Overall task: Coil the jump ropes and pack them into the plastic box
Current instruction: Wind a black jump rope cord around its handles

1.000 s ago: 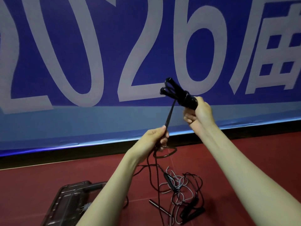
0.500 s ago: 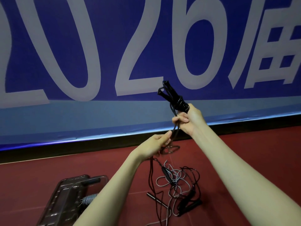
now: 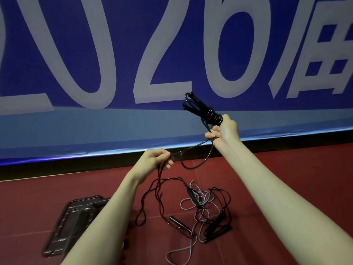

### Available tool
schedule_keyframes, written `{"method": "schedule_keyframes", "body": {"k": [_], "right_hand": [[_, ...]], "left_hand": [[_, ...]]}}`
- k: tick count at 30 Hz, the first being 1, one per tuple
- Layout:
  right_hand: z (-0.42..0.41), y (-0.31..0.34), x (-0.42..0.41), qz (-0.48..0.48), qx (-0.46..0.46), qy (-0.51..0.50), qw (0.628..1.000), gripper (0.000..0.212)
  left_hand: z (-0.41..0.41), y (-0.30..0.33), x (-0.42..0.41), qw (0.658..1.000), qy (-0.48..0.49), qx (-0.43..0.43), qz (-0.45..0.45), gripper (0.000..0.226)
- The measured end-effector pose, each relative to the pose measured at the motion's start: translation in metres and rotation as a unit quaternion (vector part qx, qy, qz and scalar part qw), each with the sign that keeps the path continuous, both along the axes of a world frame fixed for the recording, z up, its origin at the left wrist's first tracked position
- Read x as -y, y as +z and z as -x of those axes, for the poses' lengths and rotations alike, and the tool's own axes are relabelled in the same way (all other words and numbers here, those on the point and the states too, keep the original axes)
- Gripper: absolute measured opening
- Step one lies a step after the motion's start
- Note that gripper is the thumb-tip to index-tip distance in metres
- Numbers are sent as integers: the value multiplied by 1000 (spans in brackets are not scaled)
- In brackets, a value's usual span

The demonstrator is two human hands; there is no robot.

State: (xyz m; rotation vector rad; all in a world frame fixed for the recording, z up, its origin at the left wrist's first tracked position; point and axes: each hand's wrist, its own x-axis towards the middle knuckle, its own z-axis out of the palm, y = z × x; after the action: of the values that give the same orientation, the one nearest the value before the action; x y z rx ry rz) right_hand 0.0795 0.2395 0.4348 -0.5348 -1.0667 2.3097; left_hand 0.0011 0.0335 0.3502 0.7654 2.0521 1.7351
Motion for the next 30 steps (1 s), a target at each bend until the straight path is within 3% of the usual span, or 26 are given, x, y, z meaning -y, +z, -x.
{"method": "schedule_keyframes", "body": {"k": [2, 4, 7, 9, 14, 19, 25, 28, 30], "right_hand": [[-2, 9, -8, 11, -26, -21, 999, 30], [-4, 14, -19, 37, -48, -36, 997, 31], [-3, 3, -20, 51, -36, -40, 997, 30], [-1, -3, -17, 66, -38, -38, 996, 30], [-3, 3, -21, 115, -69, -25, 991, 32], [-4, 1, -18, 140, -68, -20, 988, 33], [-5, 4, -19, 136, -80, -19, 987, 35], [-6, 2, -23, 124, -74, -24, 989, 35], [-6, -1, -25, 114, -61, -27, 991, 35]], "left_hand": [[9, -13, 16, 992, 86, 84, -38, 21], [19, -33, 36, 979, 172, 109, -5, 25], [23, -53, 44, 958, 242, 13, 151, 31], [21, -52, 38, 952, 255, -26, 166, 29], [16, -37, 28, 971, 164, -23, 171, 10], [-13, 7, -22, 994, 37, -56, 83, 22], [-52, 23, -79, 994, -111, 7, 4, 32], [-62, 26, -88, 987, -143, 65, -40, 31], [-62, 31, -85, 992, -117, 32, -19, 29]]}}
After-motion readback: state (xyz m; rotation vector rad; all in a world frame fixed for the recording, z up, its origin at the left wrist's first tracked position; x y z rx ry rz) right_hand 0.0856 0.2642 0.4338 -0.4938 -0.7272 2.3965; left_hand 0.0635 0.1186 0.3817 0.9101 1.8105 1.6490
